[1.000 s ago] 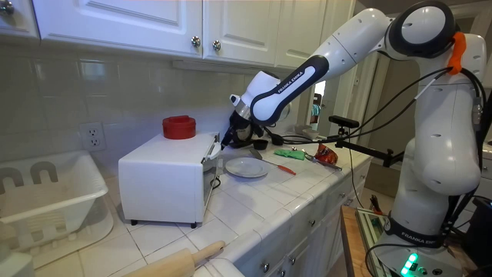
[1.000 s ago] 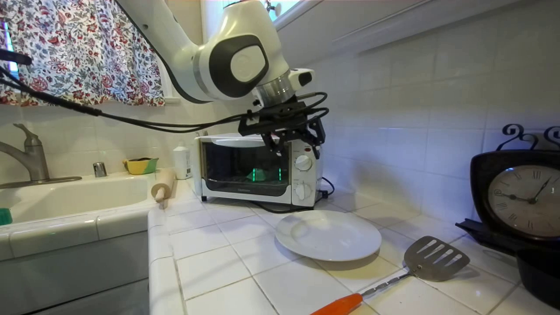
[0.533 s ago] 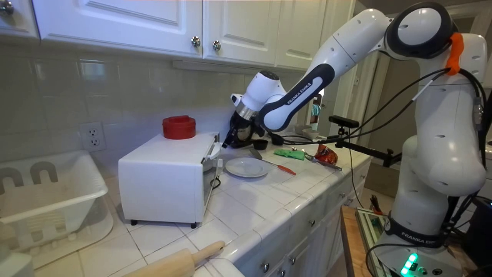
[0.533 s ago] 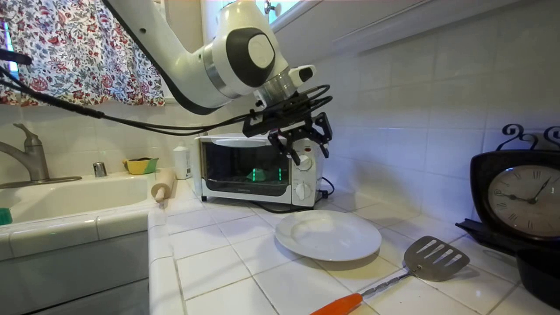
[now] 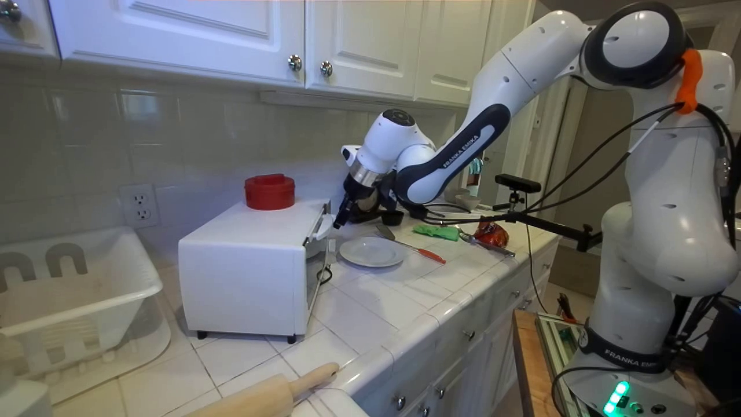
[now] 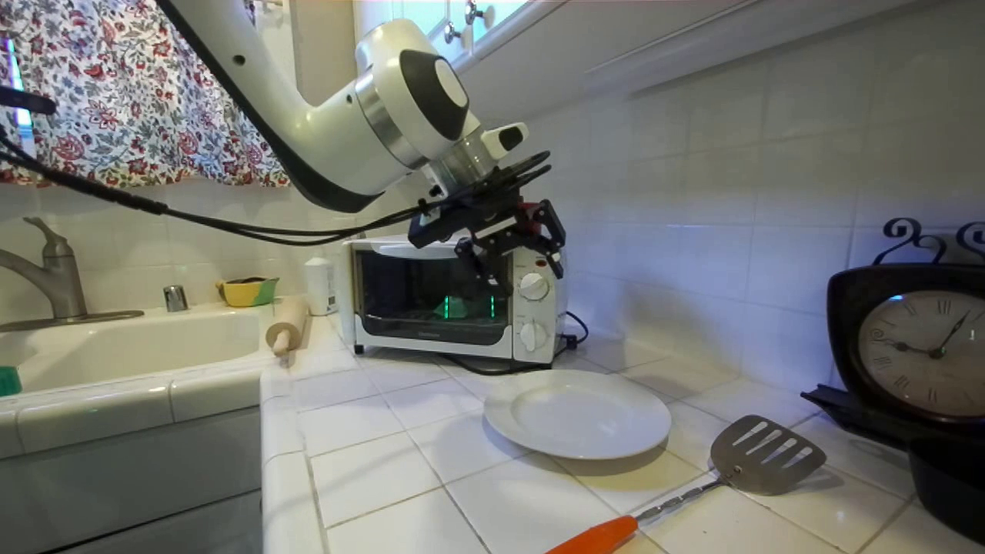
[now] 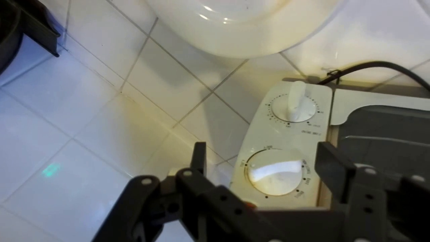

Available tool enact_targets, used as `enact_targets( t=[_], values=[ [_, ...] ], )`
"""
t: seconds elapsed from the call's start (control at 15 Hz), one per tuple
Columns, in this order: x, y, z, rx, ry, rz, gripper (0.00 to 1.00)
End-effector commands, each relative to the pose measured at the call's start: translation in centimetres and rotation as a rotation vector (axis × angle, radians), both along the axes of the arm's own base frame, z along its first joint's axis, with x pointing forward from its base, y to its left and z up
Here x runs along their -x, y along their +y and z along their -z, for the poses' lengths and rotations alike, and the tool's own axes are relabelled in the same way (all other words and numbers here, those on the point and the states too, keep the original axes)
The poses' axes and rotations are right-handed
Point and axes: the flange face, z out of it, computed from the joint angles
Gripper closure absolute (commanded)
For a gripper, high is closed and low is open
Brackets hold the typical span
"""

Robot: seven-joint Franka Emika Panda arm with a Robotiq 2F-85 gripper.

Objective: Close the door to the oven

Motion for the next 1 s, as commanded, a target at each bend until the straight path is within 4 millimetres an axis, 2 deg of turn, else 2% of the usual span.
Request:
enact_targets(
  t=[0.0, 0.13, 0.47, 0.67, 0.73, 0.87, 0.93],
  values=[
    [-0.6, 1.2, 0.3, 0.041, 0.015, 0.017, 0.20],
    [-0.6, 1.6, 0.5, 0.054, 0.017, 0.005, 0.24],
    [-0.7, 2.1, 0.3, 0.115, 0.000, -0.033, 0.18],
    [-0.8, 2.3, 0.5, 0.142, 0.000, -0.047, 0.26],
    [-0.7, 2.4, 0.5, 0.146, 0.000, -0.048, 0.32],
    [-0.7, 2.5, 0.6, 0.159, 0.002, -0.052, 0.38],
    [-0.6, 2.5, 0.6, 0.164, 0.003, -0.056, 0.46]
  ],
)
